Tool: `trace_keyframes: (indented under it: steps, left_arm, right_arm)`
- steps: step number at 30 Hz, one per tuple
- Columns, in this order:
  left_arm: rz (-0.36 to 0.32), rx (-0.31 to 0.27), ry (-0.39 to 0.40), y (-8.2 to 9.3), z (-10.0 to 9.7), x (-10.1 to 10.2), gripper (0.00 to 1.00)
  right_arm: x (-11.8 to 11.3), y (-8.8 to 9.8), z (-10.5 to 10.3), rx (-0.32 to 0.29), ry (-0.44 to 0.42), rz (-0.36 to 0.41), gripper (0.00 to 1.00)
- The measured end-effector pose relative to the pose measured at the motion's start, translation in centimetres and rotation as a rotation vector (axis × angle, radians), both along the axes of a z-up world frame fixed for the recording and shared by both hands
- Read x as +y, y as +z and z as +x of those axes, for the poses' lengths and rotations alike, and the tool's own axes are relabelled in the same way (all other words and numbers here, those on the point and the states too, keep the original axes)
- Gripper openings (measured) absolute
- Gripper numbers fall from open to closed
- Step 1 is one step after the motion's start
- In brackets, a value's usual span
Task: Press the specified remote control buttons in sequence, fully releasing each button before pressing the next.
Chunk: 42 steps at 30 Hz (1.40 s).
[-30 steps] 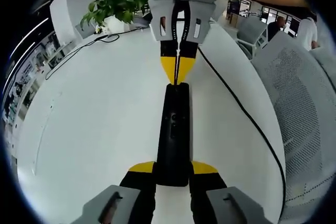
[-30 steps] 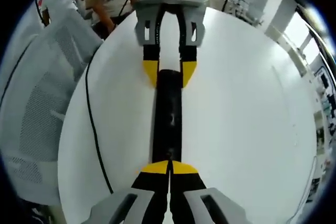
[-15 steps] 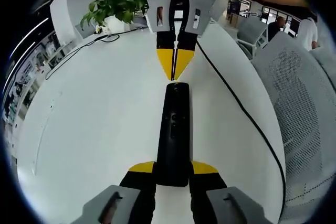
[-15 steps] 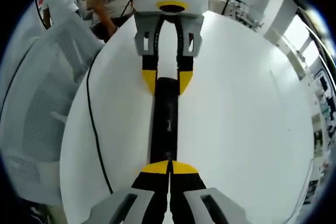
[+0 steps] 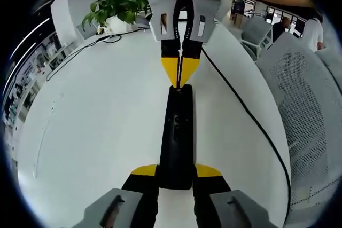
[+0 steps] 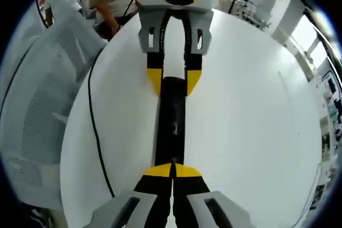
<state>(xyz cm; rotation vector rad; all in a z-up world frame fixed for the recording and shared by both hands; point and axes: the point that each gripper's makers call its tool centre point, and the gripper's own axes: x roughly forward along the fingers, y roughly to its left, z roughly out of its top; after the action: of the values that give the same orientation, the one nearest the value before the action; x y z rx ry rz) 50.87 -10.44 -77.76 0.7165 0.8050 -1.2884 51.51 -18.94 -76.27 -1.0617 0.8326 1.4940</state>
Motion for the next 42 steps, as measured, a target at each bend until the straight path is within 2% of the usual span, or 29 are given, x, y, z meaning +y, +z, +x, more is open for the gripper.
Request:
trace_keyframes:
  steps: [22,33,42]
  left_arm:
    - [-0.001,-0.001,0.002,-0.02,0.04,0.00,0.23]
    - [-0.010,-0.001,0.004,-0.03,0.03,-0.05,0.23]
    - [-0.007,0.000,0.005,-0.06,0.07,-0.06,0.23]
  right_arm:
    - [0.29,-0.69,-0.07,0.016,0.010,-0.008,0.00]
    - [0.26,-0.86,-0.10,0.007,0.039,-0.043,0.00]
    - [0.23,-0.88,0.01,0.017,0.020,-0.042,0.00]
